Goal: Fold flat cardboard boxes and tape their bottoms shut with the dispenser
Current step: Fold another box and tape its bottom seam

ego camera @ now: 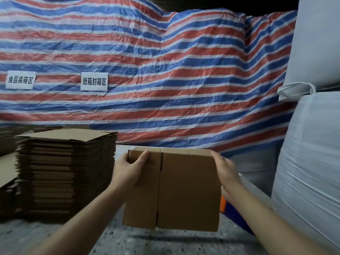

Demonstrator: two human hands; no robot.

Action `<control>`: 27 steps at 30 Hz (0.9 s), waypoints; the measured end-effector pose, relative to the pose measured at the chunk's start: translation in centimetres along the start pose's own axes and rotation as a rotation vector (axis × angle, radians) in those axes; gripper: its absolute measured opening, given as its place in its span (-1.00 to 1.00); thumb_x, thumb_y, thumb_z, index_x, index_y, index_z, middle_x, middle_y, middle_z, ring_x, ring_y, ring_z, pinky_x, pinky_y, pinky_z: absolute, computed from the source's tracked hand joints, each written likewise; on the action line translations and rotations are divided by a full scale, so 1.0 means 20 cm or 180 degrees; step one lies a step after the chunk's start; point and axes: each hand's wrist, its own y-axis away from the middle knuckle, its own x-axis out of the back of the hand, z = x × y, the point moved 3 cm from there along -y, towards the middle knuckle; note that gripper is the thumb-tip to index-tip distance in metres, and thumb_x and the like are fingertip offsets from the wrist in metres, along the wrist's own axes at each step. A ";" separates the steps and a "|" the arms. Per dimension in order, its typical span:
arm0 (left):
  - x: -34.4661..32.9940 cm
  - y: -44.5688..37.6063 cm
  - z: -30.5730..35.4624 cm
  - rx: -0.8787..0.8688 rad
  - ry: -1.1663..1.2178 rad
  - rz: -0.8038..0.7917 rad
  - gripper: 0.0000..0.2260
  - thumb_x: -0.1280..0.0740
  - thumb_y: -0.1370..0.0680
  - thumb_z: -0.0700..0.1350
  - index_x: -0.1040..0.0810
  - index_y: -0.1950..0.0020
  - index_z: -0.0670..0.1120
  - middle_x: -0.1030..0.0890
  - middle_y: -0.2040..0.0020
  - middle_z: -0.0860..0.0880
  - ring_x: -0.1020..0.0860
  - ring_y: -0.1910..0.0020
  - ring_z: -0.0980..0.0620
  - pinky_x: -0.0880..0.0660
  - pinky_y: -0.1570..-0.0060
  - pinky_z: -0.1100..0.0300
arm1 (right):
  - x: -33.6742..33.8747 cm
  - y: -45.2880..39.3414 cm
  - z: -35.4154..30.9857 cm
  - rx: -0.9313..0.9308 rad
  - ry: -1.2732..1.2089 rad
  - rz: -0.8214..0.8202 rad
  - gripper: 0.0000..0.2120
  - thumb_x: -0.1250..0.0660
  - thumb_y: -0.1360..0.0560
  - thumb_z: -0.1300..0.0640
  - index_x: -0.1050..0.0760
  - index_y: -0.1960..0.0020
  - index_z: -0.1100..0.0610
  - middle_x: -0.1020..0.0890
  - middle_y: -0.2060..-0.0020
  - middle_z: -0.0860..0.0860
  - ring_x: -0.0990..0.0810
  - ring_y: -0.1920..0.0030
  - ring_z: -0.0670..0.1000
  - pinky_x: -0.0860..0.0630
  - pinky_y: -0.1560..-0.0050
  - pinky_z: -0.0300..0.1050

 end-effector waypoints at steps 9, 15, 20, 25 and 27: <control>0.02 0.05 -0.16 0.0126 -0.0060 0.0178 -0.65 -0.45 -0.43 0.23 -0.59 -0.03 0.01 -0.68 0.08 0.00 -0.66 0.07 0.02 -0.62 0.07 0.03 | -0.02 0.04 0.12 -0.0207 0.0044 -0.0006 -0.67 -0.25 -0.64 -0.10 -0.64 -0.02 0.14 -0.75 0.24 0.04 -0.74 0.24 0.00 -0.57 0.32 -0.15; 0.00 0.04 -0.15 0.0484 -0.0125 0.0052 -0.52 -0.41 -0.47 0.24 -0.46 -0.24 -0.02 -0.61 -0.06 -0.05 -0.60 -0.03 -0.03 -0.57 -0.01 -0.02 | -0.03 0.05 0.07 -0.0140 0.0281 -0.0087 -0.61 -0.23 -0.64 -0.10 -0.63 -0.09 0.21 -0.74 0.18 0.08 -0.72 0.10 0.09 -0.58 0.16 -0.06; -0.03 0.04 -0.12 0.0685 0.0038 0.0057 -0.38 -0.42 -0.46 0.26 -0.33 -0.36 -0.04 -0.56 -0.11 -0.05 -0.57 -0.07 -0.05 -0.56 -0.03 -0.05 | -0.02 0.06 0.05 -0.0141 0.0267 -0.0112 -0.50 -0.21 -0.64 -0.12 -0.52 -0.14 0.36 -0.66 0.13 0.26 -0.65 0.03 0.27 -0.58 -0.08 0.16; -0.06 0.08 -0.12 0.0727 0.0062 0.0151 -0.28 -0.46 -0.40 0.27 -0.27 -0.40 -0.04 -0.53 -0.11 -0.03 -0.55 -0.07 -0.04 -0.55 -0.08 -0.06 | -0.02 0.08 0.09 -0.0414 0.0095 -0.0184 -0.56 -0.22 -0.63 -0.12 -0.61 -0.13 0.26 -0.73 0.12 0.14 -0.69 -0.07 0.22 -0.57 -0.21 0.19; -0.07 0.08 -0.11 0.0842 -0.0009 0.0174 -0.18 -0.45 -0.35 0.29 -0.22 -0.45 -0.04 -0.50 -0.22 -0.10 -0.51 -0.18 -0.14 -0.48 -0.23 -0.16 | -0.01 0.08 0.08 -0.0535 -0.0079 -0.0310 -0.58 -0.23 -0.62 -0.10 -0.63 -0.17 0.23 -0.72 -0.02 0.18 -0.70 -0.08 0.20 -0.58 -0.17 0.17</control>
